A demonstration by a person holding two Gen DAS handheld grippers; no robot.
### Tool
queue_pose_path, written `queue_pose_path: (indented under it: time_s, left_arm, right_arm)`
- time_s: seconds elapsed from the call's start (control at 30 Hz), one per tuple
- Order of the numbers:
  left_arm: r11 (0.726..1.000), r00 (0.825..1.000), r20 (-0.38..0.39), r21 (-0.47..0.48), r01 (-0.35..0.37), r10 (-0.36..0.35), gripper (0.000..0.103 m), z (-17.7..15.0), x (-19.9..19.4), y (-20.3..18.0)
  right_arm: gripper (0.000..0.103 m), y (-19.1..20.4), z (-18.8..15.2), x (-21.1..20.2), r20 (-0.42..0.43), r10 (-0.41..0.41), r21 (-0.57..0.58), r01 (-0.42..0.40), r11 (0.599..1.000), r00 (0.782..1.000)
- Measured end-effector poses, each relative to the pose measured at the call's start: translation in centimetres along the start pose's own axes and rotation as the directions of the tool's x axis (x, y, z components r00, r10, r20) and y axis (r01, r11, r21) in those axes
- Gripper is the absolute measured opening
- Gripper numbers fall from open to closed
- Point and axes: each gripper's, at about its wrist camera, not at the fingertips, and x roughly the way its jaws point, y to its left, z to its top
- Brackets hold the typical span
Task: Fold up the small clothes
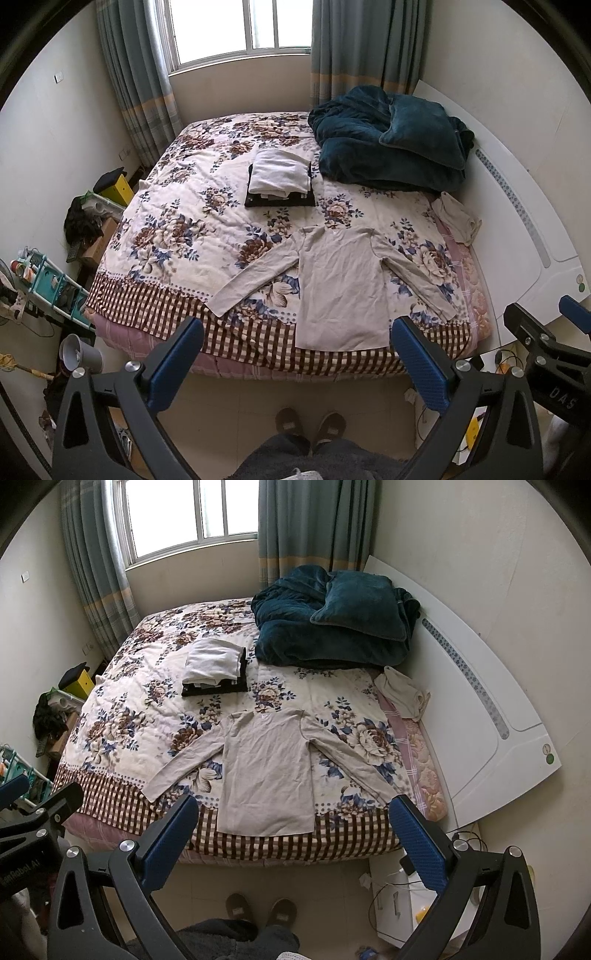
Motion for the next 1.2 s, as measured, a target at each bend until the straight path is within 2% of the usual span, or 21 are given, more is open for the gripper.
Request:
queue_pose_path:
  time_s: [0.37,0.53,0.63,0.77,0.83,0.9,0.93,1.0,1.13,1.2]
  left_arm:
    - [1.000,1.000,-0.009,0.010,0.014,-0.014,0.103,-0.4,1.3,-0.5]
    - [0.999,1.000,0.006,0.041,0.001,-0.001,0.103,-0.3,4.3,-0.3]
    - [0.996,1.000,0.014,0.083,-0.017,0.016,0.103,0.2,7.1,-0.5]
    - [0.992,1.000,-0.009,0.126,-0.009,0.010,0.103,1.4,12.2,-1.7]
    - [0.988,0.999,-0.029,0.147,-0.036,0.041,0.103,2.0,14.7,-2.7]
    - [0.988,0.998,-0.046,0.153,-0.032,0.039,0.103,2.5,17.0,-3.6]
    - [0.985,0.996,-0.059,0.164,-0.057,0.067,0.103,2.8,18.9,-4.5]
    - [0.984,0.994,-0.086,0.170,-0.053,0.069,0.103,3.3,21.6,-5.9]
    - [0.979,0.986,-0.124,0.183,-0.091,0.114,0.103,4.2,28.3,-9.6]
    - [0.977,0.976,-0.166,0.181,-0.109,0.140,0.103,4.6,32.3,-11.3]
  right_arm:
    - [0.103,-0.1,0.5,-0.1,-0.007,-0.002,0.005,0.002,1.000,1.000]
    - [0.103,-1.0,1.6,0.7,-0.024,-0.015,0.054,0.016,0.998,1.000]
    - [0.103,-1.8,1.7,2.9,-0.033,-0.050,0.105,0.053,0.993,0.998]
    - [0.103,-3.9,1.3,8.2,-0.059,-0.117,0.209,0.127,0.970,0.991]
    - [0.103,-5.6,1.3,11.5,-0.090,-0.147,0.262,0.166,0.951,0.985]
    - [0.103,-7.6,1.3,15.1,-0.133,-0.164,0.311,0.198,0.930,0.977]
    - [0.103,-8.7,1.3,17.0,-0.154,-0.159,0.337,0.203,0.919,0.975]
    - [0.103,-11.4,1.0,21.2,-0.199,-0.162,0.377,0.228,0.898,0.967]
    - [0.103,-16.2,-0.1,28.9,-0.280,-0.147,0.436,0.262,0.861,0.949]
    - [0.103,-19.3,-1.0,33.5,-0.325,-0.120,0.477,0.273,0.836,0.938]
